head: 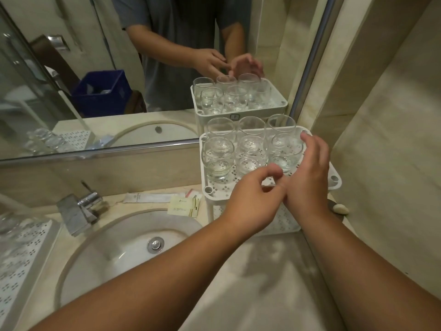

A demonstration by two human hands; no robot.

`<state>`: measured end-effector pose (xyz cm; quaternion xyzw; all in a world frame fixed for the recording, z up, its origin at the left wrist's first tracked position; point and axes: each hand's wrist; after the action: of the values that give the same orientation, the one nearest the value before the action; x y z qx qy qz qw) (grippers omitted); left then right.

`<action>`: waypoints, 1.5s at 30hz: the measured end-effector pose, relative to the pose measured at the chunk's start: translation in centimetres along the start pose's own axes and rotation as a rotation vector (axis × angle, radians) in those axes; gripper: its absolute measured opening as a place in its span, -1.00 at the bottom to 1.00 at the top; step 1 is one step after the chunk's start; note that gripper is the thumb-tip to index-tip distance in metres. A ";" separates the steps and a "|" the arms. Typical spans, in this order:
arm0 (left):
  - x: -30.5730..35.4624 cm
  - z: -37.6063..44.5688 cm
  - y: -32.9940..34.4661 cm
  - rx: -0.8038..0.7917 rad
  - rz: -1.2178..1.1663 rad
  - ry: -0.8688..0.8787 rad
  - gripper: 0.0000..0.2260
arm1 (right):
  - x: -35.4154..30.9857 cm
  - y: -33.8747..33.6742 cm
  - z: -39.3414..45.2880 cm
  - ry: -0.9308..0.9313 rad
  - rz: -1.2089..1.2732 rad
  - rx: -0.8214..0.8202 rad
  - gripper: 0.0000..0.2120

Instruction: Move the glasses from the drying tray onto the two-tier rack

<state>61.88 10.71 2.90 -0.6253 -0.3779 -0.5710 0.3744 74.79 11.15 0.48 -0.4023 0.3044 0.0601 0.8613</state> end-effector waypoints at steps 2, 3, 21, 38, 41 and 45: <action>0.2 -0.9 -1.2 0.035 -0.005 0.033 -0.82 | -1.5 -0.3 -0.9 -0.009 0.043 0.003 -0.29; 0.3 -1.4 -2.1 0.047 -0.010 0.052 -0.82 | -2.4 -0.4 -1.4 -0.022 0.056 0.013 -0.31; 1.5 -16.4 -26.8 0.441 0.268 0.308 -0.86 | -27.6 8.0 -12.9 -0.411 0.194 -0.229 -0.37; -5.6 -28.4 -48.9 0.872 0.257 0.056 -0.78 | -45.5 21.4 -25.6 -0.525 0.327 -0.704 -0.49; -7.4 -29.5 -51.2 0.933 0.177 -0.043 -0.81 | -46.8 24.1 -26.7 -0.599 0.216 -0.830 -0.50; -9.8 -30.4 -53.1 0.976 0.039 -0.173 -0.81 | -48.6 27.2 -27.8 -0.778 0.069 -0.989 -0.47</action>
<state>0.33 5.95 -2.90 -0.4289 -0.6191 -0.2665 0.6015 12.82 15.90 -3.18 -0.6917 -0.0821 0.3634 0.6186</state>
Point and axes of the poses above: each hand's wrist, its own z-axis towards the middle knuckle, its own y-axis out of the palm, x = y × z, and after that the axes turned 6 degrees about -z, right-handed
